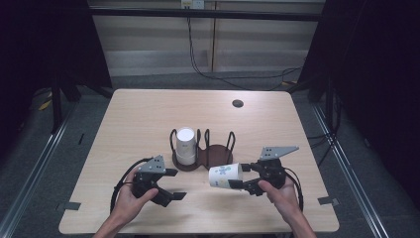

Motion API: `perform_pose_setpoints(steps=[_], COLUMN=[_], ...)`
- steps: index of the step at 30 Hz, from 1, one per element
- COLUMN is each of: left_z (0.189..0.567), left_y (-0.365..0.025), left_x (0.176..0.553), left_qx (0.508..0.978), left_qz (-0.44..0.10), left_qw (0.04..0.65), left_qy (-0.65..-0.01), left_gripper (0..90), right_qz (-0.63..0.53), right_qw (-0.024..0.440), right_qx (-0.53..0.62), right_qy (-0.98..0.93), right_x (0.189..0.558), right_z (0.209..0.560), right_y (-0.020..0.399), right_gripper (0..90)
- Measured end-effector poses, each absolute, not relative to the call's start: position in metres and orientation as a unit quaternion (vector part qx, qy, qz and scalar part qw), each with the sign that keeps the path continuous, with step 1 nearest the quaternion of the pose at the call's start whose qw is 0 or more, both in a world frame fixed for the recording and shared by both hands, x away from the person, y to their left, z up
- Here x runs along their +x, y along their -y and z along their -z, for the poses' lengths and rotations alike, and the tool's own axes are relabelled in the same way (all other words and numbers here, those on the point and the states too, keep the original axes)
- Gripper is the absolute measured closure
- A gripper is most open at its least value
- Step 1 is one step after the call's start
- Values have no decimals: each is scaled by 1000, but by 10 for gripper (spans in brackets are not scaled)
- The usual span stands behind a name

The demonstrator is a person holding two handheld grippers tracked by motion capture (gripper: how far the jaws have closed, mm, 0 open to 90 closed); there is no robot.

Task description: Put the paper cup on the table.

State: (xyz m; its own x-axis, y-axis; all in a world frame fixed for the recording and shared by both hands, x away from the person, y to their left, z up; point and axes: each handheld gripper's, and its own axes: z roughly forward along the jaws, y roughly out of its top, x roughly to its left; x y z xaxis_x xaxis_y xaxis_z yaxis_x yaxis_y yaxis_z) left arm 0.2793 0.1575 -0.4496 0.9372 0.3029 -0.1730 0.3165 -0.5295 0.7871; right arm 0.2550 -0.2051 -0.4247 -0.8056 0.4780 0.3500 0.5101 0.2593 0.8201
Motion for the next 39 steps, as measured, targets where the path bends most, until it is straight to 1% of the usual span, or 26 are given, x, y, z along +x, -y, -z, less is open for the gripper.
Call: perform_pose_setpoints(steps=[7, 12, 24, 33, 39], left_z=[452, 450, 457, 457, 458], left_y=[-159, -162, -161, -160, -159], left_x=[280, 281, 279, 279, 278], left_qx=[872, 868, 868, 867, 866], left_qz=[14, 5, 13, 15, 19], left_qw=[456, 462, 463, 464, 466], left_qy=[-178, -183, -179, -182, -180], left_gripper=[162, 162, 162, 162, 162], right_qz=[511, 498, 455, 430, 411], right_qw=[1, -12, -28, -49, -59], right_qx=[-325, -333, -354, -367, -375], right_qy=[796, 801, 816, 824, 829], right_x=[257, 260, 273, 285, 294], right_z=[420, 414, 410, 397, 390], right_y=[218, 226, 240, 254, 256], right_gripper=[294, 293, 289, 289, 289])
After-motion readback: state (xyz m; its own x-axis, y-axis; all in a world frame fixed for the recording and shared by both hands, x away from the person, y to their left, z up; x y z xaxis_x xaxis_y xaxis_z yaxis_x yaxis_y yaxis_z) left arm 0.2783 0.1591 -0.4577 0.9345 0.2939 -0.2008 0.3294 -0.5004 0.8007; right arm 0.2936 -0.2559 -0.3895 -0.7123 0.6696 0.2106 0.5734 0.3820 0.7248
